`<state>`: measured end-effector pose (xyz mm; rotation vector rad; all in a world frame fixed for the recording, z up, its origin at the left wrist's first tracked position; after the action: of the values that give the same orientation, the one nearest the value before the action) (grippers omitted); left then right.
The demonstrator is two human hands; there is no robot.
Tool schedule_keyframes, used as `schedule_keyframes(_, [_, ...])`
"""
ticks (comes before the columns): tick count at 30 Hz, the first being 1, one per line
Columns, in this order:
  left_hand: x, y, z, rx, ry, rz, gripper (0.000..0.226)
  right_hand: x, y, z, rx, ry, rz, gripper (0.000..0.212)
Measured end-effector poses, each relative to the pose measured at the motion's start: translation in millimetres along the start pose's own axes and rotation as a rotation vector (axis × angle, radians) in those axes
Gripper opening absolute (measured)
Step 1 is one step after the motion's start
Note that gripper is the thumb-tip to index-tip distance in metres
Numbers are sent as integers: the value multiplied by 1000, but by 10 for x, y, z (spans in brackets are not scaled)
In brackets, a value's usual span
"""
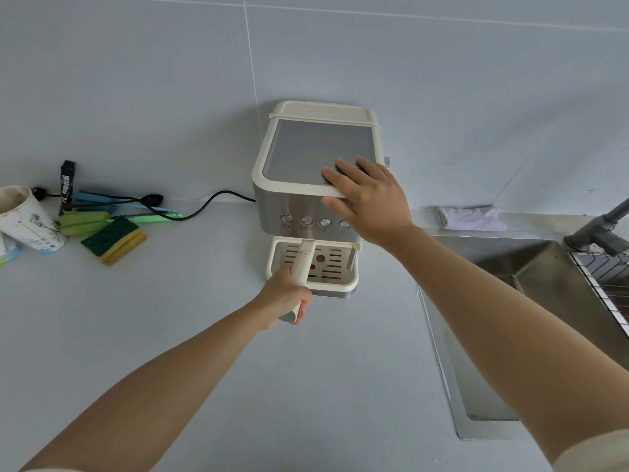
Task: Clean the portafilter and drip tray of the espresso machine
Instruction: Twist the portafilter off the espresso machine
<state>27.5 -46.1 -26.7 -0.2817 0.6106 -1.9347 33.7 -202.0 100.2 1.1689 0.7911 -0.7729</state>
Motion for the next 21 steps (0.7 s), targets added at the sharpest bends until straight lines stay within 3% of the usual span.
schedule_keyframes(8, [-19, 29, -14, 21, 56, -7, 39, 27, 4, 8, -22, -1, 61, 42])
schedule_keyframes(21, [-427, 138, 97, 49, 233, -69, 25, 47, -3, 21, -33, 6, 78, 39])
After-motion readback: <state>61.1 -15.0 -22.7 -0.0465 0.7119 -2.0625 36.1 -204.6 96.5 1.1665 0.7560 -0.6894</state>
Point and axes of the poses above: each hand's wrist, its own y-axis towards the middle knuckle, its own x-axis out of the palm, z = x × y, the point moved 3 cm from there along y, towards the middle knuckle, and after that the axes turned 13 degrees about -y, right-handed, at the moved point
